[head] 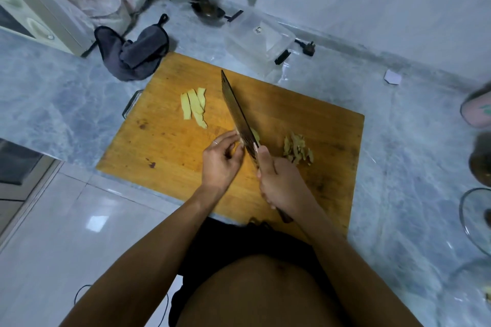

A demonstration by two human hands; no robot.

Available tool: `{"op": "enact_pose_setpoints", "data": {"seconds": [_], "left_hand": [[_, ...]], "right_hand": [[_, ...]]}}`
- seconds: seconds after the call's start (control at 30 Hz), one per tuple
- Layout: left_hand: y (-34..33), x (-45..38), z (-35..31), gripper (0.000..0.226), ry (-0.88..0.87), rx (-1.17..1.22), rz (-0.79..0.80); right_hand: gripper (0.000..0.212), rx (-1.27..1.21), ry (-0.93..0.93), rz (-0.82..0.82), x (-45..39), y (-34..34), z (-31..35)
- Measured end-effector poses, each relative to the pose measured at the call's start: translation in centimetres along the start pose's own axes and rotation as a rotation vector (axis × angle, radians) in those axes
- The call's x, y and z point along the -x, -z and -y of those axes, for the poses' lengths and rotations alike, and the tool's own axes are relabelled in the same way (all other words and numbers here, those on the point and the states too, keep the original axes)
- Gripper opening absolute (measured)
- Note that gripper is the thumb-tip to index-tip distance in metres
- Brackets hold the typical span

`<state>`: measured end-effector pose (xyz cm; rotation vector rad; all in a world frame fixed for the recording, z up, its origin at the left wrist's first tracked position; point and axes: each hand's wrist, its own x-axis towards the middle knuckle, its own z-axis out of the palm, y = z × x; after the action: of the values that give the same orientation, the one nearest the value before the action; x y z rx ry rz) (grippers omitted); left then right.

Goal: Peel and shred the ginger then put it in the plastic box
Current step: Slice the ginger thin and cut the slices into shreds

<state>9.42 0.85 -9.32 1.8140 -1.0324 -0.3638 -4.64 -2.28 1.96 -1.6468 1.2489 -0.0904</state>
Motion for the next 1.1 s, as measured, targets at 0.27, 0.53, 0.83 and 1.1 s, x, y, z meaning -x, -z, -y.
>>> {"op": "enact_pose_setpoints", "data": {"seconds": [0.27,0.53,0.83,1.1], "left_hand": [[0.4,0.0,-1.0,0.034,0.153,0.046,-0.058],[0.7,-2.5,-3.0,0.037,0.283,-0.094,0.063],[4.8,-2.2,-2.1,0.02,0.09,-0.376,0.049],[6.1,1.4,0.3,0.028,-0.014,-0.572,0.158]], "right_hand": [[0.068,-0.069,-0.038,0.034,0.6,0.7,0.8],[0.069,-0.08,-0.038,0.006,0.9,1.2,0.8],[0.066,-0.14,-0.022,0.009,1.2,1.9,0.2],[0.064,-0.189,-0.055,0.048,1.7,0.6,-0.4]]}}
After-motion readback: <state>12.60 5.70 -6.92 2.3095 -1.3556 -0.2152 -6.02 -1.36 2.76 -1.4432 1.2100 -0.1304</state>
